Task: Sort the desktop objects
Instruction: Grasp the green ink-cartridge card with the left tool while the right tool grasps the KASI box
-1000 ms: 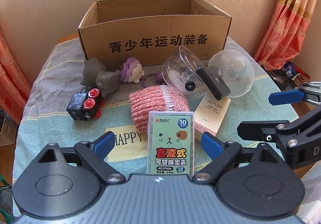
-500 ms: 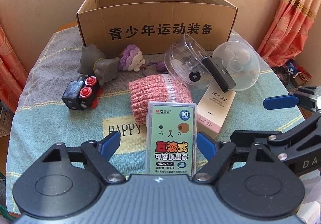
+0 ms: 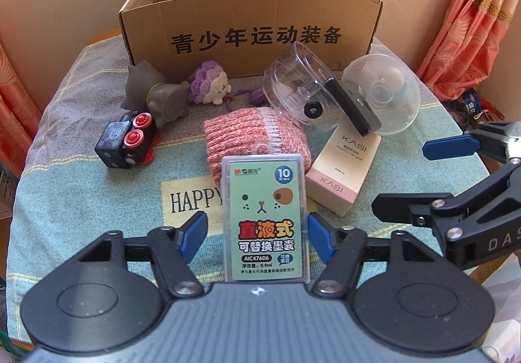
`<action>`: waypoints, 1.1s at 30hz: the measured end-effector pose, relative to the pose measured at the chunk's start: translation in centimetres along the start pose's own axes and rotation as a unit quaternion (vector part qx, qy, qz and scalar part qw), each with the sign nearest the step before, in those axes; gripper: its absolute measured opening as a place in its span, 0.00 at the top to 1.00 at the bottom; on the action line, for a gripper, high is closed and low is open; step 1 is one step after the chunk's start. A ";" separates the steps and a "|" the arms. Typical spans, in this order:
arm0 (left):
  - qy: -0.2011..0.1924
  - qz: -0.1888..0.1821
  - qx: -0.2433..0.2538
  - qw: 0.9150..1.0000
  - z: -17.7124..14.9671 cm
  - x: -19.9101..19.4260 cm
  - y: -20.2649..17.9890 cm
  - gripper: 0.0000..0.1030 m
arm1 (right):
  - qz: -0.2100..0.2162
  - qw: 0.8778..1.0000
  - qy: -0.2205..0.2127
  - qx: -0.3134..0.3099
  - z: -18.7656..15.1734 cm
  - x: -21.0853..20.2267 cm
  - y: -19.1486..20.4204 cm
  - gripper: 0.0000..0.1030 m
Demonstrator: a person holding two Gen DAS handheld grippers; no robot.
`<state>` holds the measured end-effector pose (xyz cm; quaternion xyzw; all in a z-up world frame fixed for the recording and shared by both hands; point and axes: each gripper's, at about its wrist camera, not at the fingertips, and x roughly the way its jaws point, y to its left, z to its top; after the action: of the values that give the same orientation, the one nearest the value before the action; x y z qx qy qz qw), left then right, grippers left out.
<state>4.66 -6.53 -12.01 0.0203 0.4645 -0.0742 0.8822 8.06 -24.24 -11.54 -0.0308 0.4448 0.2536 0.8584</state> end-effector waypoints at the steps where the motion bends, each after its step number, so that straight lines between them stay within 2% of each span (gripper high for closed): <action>1: 0.001 0.005 0.005 1.000 0.1 0.0 -0.1 0.46 | -0.001 1.000 0.000 -0.003 0.0 0.1 0.0 0.00; 18: 0.013 -0.012 0.026 0.999 2.0 -0.4 1.1 0.46 | 0.009 0.996 -0.014 -0.089 1.0 2.8 1.8 0.02; 24: 0.016 -0.014 0.025 0.999 2.3 -0.5 1.6 0.46 | 0.019 0.994 -0.011 -0.105 1.7 4.0 2.4 0.04; 29: 0.017 -0.017 0.025 0.999 2.6 -0.4 2.2 0.46 | 0.036 0.991 0.009 -0.126 1.5 4.0 3.4 0.07; 33: 0.022 -0.026 0.025 0.999 2.8 -0.2 2.7 0.46 | 0.022 0.990 0.008 -0.141 1.2 4.1 4.2 0.08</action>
<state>7.19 -4.13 -10.31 0.0322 0.4820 -0.1084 0.8688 9.01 -18.61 -13.27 -0.1431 0.4118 0.3326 0.8362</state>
